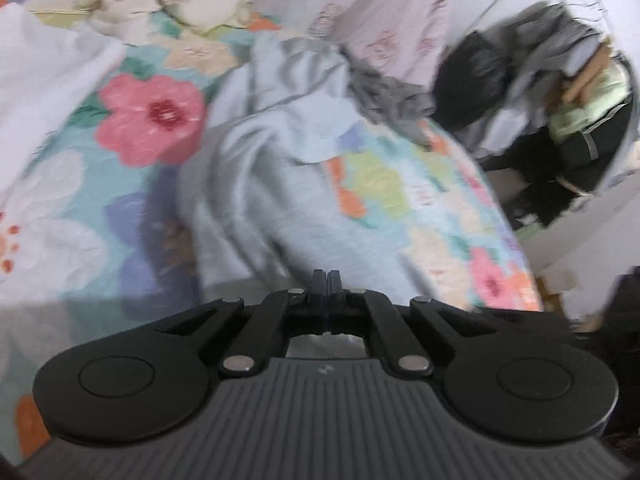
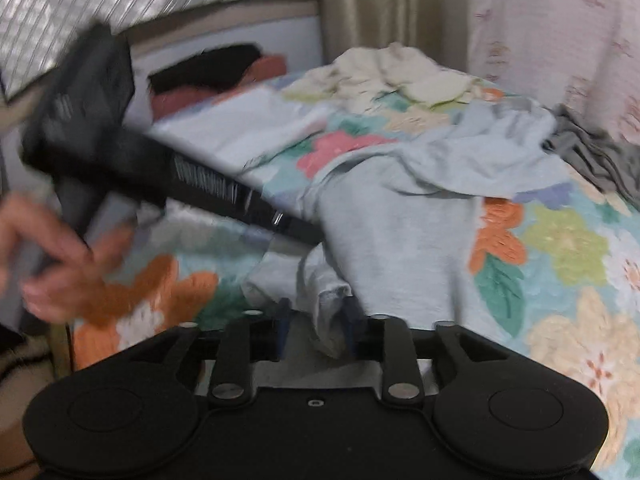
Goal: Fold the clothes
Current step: 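Lift and pull the grey sweatshirt out of the pile with both grippers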
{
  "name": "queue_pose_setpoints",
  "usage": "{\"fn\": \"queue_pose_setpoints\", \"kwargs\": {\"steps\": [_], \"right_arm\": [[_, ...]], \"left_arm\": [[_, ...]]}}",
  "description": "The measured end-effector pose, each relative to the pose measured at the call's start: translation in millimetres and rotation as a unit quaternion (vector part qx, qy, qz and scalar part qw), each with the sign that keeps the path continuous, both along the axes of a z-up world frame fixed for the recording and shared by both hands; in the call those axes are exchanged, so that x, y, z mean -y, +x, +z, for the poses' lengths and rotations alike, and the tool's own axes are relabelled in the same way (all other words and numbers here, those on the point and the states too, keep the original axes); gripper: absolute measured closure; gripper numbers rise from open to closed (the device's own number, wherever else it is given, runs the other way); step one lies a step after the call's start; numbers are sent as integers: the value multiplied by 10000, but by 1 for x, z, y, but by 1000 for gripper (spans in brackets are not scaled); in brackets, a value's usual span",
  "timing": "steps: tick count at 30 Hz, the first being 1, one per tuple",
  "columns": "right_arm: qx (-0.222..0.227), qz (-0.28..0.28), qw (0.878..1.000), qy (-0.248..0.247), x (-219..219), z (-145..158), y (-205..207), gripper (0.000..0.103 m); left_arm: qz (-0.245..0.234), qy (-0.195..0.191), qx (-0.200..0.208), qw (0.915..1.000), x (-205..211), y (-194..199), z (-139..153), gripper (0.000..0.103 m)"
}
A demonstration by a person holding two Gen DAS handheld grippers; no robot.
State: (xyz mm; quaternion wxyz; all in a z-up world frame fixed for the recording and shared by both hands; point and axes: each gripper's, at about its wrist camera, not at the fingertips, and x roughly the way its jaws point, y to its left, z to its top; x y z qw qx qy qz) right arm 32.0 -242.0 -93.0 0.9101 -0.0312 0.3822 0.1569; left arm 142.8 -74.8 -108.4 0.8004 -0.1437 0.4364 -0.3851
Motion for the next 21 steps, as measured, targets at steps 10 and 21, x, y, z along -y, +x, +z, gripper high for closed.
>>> {"fn": "queue_pose_setpoints", "kwargs": {"steps": [10,21], "right_arm": [[-186,-354,9964,750,34,1,23,93],[-17,-921,9853,1442,77,16,13,96]], "left_arm": [[600,392,-224,9972,-27,21,-7,71],[-96,-621,-1060,9924,0,18,-31,81]]}}
